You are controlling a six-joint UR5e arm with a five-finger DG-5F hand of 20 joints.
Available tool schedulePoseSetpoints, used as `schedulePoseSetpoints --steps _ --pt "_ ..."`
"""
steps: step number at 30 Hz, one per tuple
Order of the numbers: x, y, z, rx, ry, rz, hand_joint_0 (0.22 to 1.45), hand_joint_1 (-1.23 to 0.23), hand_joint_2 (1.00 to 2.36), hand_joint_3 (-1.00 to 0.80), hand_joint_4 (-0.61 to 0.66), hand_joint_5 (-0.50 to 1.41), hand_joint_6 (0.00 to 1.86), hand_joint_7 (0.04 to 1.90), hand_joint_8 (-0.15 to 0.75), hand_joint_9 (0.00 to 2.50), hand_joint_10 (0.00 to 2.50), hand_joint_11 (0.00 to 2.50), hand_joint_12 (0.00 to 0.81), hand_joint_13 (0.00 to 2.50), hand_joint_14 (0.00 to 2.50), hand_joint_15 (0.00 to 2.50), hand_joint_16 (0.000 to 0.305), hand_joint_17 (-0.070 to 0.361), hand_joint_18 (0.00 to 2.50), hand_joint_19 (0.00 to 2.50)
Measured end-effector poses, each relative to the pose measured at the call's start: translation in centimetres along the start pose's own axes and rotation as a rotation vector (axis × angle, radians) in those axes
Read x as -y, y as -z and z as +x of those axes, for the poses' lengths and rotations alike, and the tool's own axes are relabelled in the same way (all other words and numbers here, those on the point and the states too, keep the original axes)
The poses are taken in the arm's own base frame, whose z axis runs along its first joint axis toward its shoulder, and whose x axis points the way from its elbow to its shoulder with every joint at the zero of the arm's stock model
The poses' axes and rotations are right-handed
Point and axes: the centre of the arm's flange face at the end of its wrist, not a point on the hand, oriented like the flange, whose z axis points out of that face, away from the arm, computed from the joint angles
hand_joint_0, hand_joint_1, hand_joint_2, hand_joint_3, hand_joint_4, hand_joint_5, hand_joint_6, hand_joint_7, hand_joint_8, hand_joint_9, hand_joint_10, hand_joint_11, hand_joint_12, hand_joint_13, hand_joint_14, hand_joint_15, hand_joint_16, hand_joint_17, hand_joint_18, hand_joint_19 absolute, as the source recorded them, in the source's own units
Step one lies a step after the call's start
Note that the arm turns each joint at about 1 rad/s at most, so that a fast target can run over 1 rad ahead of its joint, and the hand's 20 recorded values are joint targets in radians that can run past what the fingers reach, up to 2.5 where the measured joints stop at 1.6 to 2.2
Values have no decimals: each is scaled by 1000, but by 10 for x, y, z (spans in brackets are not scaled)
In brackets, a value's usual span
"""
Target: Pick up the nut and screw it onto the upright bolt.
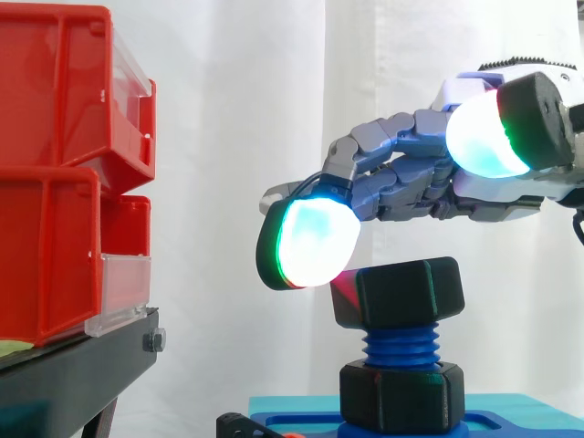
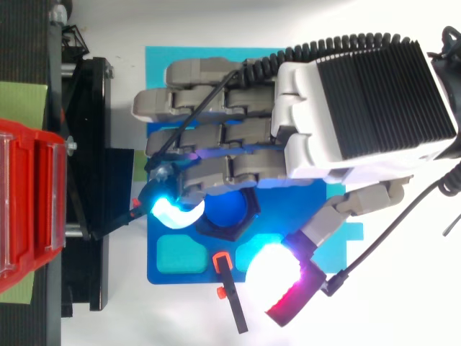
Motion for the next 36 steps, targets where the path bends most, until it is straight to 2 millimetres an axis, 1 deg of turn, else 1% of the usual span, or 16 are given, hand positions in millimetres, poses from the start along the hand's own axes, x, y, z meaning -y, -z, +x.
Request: schedulePoseSetpoints --steps 14,20,21,29,32,34,35,36 --pt "26 13 -11 5 5 23 497 -283 1000 -500 294 -60 504 913 253 514 0 0 207 228 0 0 20 45 0 0" --pt "34 16 -14 6 7 21 502 -287 1000 -500 295 -43 504 956 244 557 0 0 198 243 0 0 19 42 0 0" --pt "35 17 -14 7 8 22 502 -287 1000 -500 280 -37 504 965 237 577 0 0 195 252 0 0 19 42 0 0" --pt "43 21 -18 8 9 26 506 -296 1000 -500 265 -21 504 965 210 647 0 0 181 275 0 0 17 39 0 0" --pt "44 22 -19 9 9 28 504 -296 1000 -500 261 -36 504 931 213 650 0 0 183 274 0 0 17 39 0 0" --pt "45 23 -19 10 9 29 494 -287 1000 -500 249 -82 503 839 220 598 0 0 211 250 0 0 20 46 0 0" --pt "45 23 -19 10 9 29 492 -286 1000 -500 251 -89 503 826 221 600 0 0 213 249 0 0 21 47 0 0" --pt "45 23 -20 10 9 29 485 -281 1000 -500 229 -109 503 780 227 560 0 0 231 228 0 0 23 53 0 0"
